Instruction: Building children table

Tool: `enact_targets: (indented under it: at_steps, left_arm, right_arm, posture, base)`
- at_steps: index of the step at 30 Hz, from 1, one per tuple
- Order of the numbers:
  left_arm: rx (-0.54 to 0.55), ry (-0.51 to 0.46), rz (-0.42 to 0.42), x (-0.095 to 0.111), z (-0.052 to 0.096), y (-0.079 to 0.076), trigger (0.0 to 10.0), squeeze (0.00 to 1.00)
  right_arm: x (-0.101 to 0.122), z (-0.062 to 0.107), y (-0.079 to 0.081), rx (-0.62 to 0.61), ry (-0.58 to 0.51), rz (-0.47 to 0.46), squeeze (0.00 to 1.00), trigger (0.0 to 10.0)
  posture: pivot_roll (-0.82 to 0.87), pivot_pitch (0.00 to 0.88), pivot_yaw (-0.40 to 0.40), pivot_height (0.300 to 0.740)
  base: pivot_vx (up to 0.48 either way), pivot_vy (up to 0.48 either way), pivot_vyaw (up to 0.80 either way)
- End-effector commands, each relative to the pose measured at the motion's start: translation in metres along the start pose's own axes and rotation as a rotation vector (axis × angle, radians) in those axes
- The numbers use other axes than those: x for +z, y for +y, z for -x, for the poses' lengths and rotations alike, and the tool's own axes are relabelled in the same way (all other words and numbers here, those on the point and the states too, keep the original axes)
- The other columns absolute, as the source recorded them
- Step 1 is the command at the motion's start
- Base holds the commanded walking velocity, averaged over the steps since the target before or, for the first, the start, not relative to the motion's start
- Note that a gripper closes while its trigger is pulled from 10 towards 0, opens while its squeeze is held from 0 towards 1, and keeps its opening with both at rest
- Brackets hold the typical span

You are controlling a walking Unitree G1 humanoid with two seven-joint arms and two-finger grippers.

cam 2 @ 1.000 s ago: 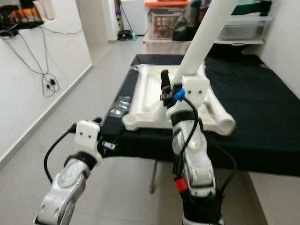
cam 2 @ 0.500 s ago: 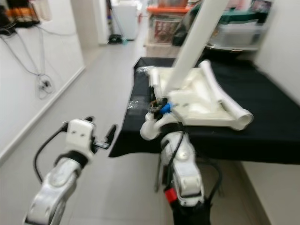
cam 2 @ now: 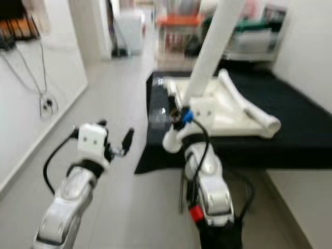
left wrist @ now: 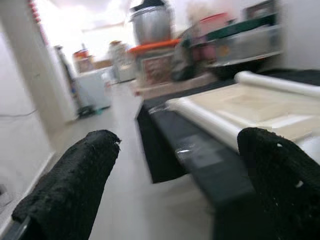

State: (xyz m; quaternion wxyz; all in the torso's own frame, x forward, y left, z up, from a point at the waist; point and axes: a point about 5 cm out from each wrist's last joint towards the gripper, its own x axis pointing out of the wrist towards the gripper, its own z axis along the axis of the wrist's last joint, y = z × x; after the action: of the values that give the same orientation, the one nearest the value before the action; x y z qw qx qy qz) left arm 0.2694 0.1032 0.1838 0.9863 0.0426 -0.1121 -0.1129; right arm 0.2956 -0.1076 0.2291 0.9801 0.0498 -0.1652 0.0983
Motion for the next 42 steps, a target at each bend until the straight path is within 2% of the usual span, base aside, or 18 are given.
enact_targets:
  at_steps: [1, 12, 24, 29, 37, 42]
  left_arm:
    - [-0.006, -0.014, 0.001, 0.005, -0.003, -0.003, 10.0, 0.00]
    - [-0.009, -0.004, -0.002, 0.004, -0.002, -0.002, 10.0, 0.00]
    - [0.000, 0.014, 0.019, 0.003, -0.003, -0.002, 10.0, 0.00]
    - [-0.008, 0.037, 0.012, -0.004, 0.003, 0.001, 10.0, 0.00]
    - [-0.008, 0.093, -0.007, -0.018, 0.016, -0.001, 10.0, 0.00]
    - [-0.010, 0.118, -0.006, -0.024, 0.020, -0.002, 10.0, 0.00]
  right_arm:
    - [0.008, -0.005, -0.007, -0.020, -0.027, 0.015, 0.00, 10.0]
    - [0.014, -0.010, -0.005, -0.013, -0.043, 0.011, 0.00, 10.0]
    - [0.016, -0.014, -0.011, 0.001, -0.048, 0.028, 0.00, 10.0]
    - [0.008, -0.010, -0.009, 0.039, -0.016, 0.038, 0.00, 10.0]
    - [-0.008, -0.001, 0.002, 0.092, 0.043, 0.048, 0.00, 10.0]
    - [-0.010, -0.002, 0.005, 0.111, 0.052, 0.045, 0.00, 10.0]
  posture:
    - [0.02, 0.000, -0.003, 0.740]
    - [0.03, 0.000, 0.000, 0.740]
    - [0.03, 0.000, -0.002, 0.740]
    - [0.02, 0.000, -0.005, 0.740]
    - [0.03, 0.000, -0.017, 0.740]
    - [0.03, 0.000, -0.018, 0.740]
  base:
    - [0.386, 0.000, 0.00]
    - [0.390, 0.000, 0.00]
    - [0.000, 0.000, -0.07]
    - [0.000, 0.000, -0.79]
    - [0.000, 0.000, 0.00]
    - [0.102, -0.407, 0.00]
